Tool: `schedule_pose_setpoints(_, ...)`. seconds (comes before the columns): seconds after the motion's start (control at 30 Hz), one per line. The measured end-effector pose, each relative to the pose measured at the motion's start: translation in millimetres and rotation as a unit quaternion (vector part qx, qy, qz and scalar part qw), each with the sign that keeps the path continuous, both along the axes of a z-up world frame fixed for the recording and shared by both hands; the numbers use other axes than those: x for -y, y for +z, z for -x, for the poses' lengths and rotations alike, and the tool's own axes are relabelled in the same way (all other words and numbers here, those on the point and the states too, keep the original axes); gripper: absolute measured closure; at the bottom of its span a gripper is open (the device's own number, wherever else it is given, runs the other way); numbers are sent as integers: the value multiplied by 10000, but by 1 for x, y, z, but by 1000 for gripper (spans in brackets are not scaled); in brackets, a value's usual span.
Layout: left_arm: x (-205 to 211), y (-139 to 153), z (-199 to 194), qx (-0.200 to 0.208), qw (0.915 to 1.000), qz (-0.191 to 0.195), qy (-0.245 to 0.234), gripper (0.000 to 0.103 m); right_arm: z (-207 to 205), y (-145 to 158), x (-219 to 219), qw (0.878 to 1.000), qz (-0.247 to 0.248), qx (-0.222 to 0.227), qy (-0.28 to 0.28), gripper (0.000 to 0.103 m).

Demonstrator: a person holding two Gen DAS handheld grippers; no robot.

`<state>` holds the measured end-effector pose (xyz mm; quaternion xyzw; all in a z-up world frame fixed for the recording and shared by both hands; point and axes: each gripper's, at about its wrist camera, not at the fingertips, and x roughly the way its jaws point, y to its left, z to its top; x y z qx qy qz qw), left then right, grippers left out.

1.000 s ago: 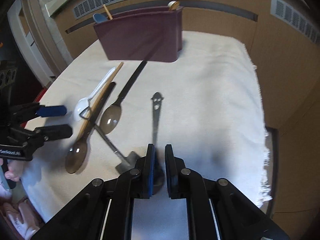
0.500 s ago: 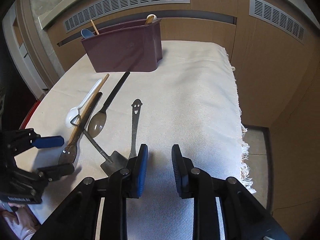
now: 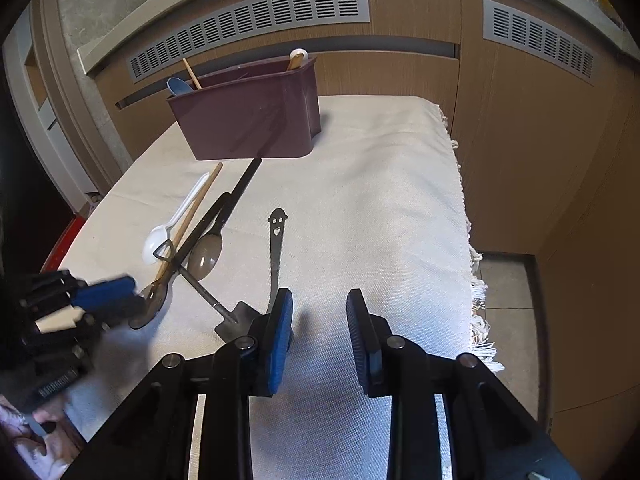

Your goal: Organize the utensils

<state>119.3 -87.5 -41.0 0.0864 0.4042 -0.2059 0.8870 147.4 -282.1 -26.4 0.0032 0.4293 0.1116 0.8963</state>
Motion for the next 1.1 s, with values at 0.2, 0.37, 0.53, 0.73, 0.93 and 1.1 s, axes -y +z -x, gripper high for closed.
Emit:
schedule_pose_setpoints(0.2, -35, 37, -2, 486, 9976, 457, 203, 86, 1, 6, -10, 9999, -54, 12, 154, 73)
schedule_pose_setpoints(0.37, -61, 33, -20, 148, 9972, 429, 588, 85, -1, 5, -24, 9993, 55, -27, 357, 70)
schedule_pose_setpoints(0.53, -67, 10, -39, -526, 9946, 521, 725, 75, -6, -1, -34, 9989, 79, -124, 445, 70)
schedule_pose_setpoints(0.73, -57, 2, -79, -923, 9876, 826, 967, 61, -10, -9, -38, 9984, 179, -223, 490, 70)
schedule_pose_setpoints(0.93, -37, -9, -117, -1177, 9908, 72, 662, 61, -11, -7, -40, 9975, 428, -215, 526, 70)
schedule_pose_setpoints(1.1, -37, -9, -124, -1546, 9877, -112, 203, 95, -27, 2, -50, 9965, 373, -185, 722, 70)
